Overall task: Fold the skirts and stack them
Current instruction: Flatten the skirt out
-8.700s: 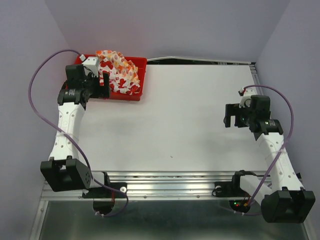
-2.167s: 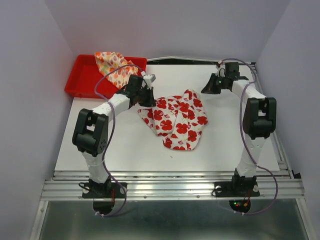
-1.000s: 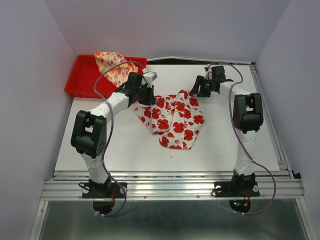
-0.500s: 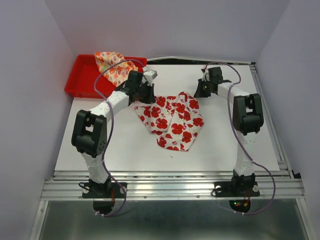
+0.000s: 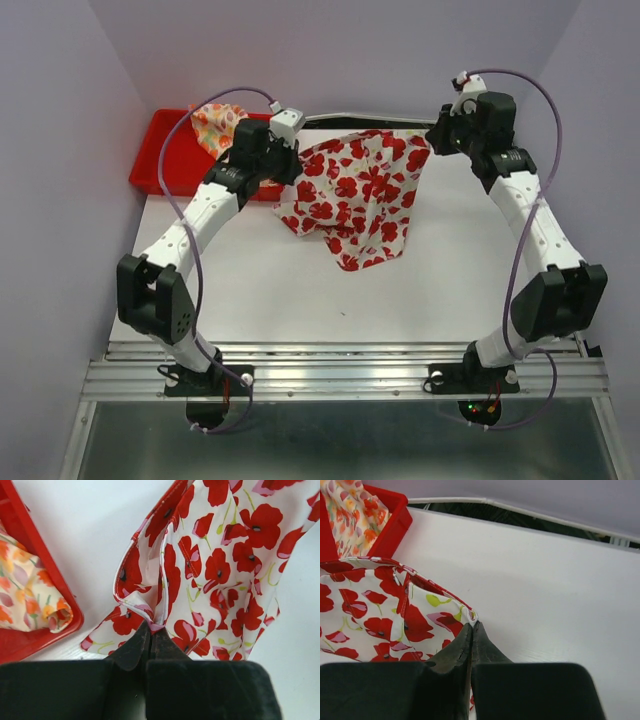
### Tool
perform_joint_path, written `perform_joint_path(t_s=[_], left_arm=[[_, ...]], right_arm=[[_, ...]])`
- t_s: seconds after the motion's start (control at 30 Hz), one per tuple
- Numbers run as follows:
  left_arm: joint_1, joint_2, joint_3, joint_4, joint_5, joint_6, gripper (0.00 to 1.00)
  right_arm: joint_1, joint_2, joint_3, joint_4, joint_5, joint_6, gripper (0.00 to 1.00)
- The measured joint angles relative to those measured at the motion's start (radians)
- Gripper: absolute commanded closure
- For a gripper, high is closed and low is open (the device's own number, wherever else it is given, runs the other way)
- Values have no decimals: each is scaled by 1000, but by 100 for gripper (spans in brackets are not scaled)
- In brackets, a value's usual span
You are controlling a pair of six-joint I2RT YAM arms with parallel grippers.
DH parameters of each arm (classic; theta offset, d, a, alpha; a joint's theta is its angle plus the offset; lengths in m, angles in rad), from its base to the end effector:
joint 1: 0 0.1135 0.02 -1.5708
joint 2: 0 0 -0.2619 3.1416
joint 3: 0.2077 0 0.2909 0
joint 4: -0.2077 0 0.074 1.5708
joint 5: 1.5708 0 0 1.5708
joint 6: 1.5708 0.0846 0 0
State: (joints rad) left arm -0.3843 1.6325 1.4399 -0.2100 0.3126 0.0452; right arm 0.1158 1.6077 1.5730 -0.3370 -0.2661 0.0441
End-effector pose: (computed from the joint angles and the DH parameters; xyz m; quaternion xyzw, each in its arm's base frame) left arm 0.4252 -0.2000 0.3188 0.2595 0.7868 -0.2199 0.5150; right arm 0.4556 0.0754 0.3688 -0.1041 0.8151 0.1538 0.5488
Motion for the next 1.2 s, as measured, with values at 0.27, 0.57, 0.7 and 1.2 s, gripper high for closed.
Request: perform_joint_path(t_s=[0.27, 0.57, 0.7, 1.2], left_arm=[[0, -286, -72, 123, -64, 57, 100], [-7, -562, -239, 203, 33, 112, 100], [-8, -665, -324, 168, 85, 101, 100], [-13, -822, -420, 111, 208, -18, 100]], right_arm=[[-5, -187, -50, -5, 139, -88, 99], [-11, -489, -140, -30, 176, -146, 99], [-11, -620, -169, -85, 147, -166, 99], [-18, -821, -277, -263, 72, -209, 99]])
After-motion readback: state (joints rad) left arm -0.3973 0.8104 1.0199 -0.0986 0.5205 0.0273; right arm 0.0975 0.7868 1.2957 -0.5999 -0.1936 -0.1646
